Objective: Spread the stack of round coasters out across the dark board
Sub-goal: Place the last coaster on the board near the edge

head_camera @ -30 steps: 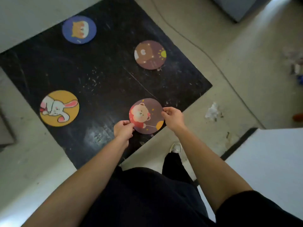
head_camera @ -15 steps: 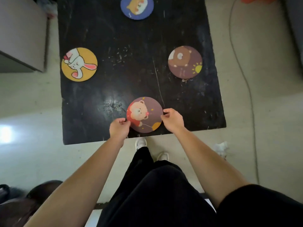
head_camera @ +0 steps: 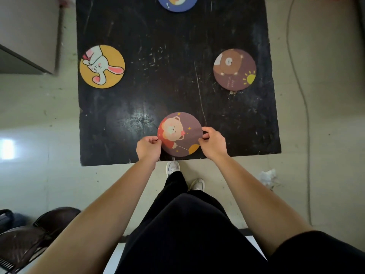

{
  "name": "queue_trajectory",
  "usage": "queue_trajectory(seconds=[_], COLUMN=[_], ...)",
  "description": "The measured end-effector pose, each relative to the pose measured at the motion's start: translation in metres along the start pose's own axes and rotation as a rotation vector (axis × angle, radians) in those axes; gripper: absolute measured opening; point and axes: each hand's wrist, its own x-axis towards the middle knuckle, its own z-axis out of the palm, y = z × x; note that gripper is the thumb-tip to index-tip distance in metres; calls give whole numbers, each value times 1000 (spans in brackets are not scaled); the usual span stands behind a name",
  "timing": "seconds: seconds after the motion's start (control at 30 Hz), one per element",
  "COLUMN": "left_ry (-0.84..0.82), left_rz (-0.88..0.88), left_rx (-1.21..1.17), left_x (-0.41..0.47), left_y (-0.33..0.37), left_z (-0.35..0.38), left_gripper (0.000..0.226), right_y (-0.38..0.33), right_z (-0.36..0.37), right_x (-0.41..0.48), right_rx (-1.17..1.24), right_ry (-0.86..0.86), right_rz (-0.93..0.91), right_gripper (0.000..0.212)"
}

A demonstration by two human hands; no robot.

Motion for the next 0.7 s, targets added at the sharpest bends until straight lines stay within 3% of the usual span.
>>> queue_trajectory(seconds=[0.4, 0.5, 0.7], left_ry=[-45, -74, -161], left_rz=[39, 116, 218], left_rx=[184, 275, 200], left_x=[-1, -1, 0], left_y=[16, 43, 113], left_z=[-7, -6, 10], left_gripper=[32, 37, 50], right_y=[-9, -19, -31], right_z=[-14, -38, -107], right_x=[-3, -4, 17], right_rx=[-47, -73, -7], right_ry=[-91, -22, 123], right_rz=[18, 24, 44], right_gripper=[56, 59, 57])
